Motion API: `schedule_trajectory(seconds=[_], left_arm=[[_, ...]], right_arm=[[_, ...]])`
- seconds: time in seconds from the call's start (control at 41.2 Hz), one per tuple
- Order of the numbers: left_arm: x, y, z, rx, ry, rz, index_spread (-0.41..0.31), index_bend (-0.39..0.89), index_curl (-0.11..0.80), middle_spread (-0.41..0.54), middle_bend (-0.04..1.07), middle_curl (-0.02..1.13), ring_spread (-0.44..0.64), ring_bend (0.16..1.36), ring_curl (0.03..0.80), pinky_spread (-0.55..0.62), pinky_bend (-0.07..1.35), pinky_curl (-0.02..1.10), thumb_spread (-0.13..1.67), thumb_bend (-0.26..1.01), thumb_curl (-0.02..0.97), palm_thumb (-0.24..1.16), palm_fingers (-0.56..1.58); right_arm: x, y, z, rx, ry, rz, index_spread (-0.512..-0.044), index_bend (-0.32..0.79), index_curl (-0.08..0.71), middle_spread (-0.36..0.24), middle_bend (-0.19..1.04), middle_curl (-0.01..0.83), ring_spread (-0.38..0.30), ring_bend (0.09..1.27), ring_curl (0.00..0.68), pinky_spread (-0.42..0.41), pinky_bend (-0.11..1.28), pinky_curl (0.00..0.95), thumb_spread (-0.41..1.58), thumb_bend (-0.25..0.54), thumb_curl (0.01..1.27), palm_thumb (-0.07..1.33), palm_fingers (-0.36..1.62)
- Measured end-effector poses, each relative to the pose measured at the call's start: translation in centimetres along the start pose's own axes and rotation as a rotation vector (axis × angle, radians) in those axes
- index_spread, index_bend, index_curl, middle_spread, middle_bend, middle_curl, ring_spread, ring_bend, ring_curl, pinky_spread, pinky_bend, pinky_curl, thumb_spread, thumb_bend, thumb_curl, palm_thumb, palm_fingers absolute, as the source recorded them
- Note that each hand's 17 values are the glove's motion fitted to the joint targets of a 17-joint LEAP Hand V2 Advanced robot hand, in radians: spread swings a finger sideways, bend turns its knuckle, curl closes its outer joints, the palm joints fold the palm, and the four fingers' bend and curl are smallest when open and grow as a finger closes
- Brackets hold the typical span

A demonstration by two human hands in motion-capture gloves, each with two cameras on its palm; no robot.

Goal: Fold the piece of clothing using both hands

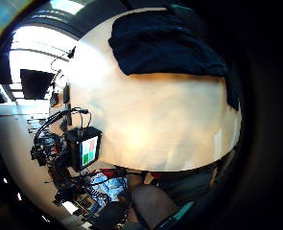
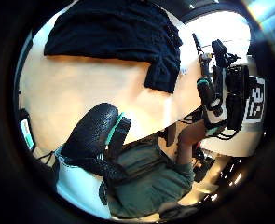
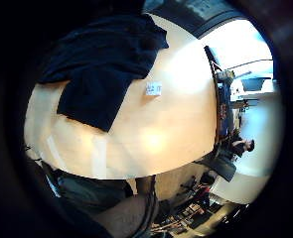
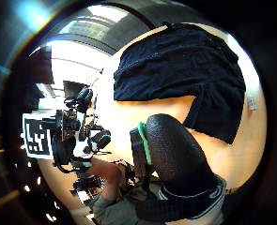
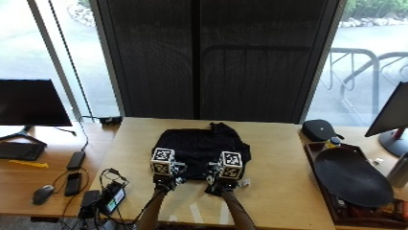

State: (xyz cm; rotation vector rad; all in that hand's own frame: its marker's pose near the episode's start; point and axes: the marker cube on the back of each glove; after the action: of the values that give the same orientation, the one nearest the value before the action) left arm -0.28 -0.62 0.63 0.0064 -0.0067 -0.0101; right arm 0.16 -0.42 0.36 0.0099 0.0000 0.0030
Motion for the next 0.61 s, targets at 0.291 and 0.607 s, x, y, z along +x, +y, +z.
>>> schedule_trajectory(seconds=[0.291,0.607], left_arm=[[-0.4,-0.8,1.2,-0.007,-0.013,-0.023,-0.08,0.15,0.142,0.027,0.19,0.18,0.2,0.51,0.199,0.32,0.37,0.14,0.86,0.07,0.144,0.25,0.32],[-1.0,-1.8,1.9,0.035,-0.014,-0.012,-0.09,0.15,0.212,0.037,0.19,0.25,0.23,0.54,0.238,0.38,0.4,0.18,1.0,-0.01,0.209,0.27,0.28]], right_arm=[[0.2,-0.1,-0.1,0.027,0.017,0.001,-0.335,0.16,0.157,0.033,0.15,0.075,0.152,0.24,0.1,0.273,0.63,0.24,1.0,0.144,0.13,0.28,0.09],[0.3,0.0,-0.6,0.033,0.038,-0.007,-0.382,0.15,0.205,0.045,0.17,0.143,0.179,0.28,0.153,0.303,0.67,0.29,1.18,0.084,0.2,0.3,0.03]])
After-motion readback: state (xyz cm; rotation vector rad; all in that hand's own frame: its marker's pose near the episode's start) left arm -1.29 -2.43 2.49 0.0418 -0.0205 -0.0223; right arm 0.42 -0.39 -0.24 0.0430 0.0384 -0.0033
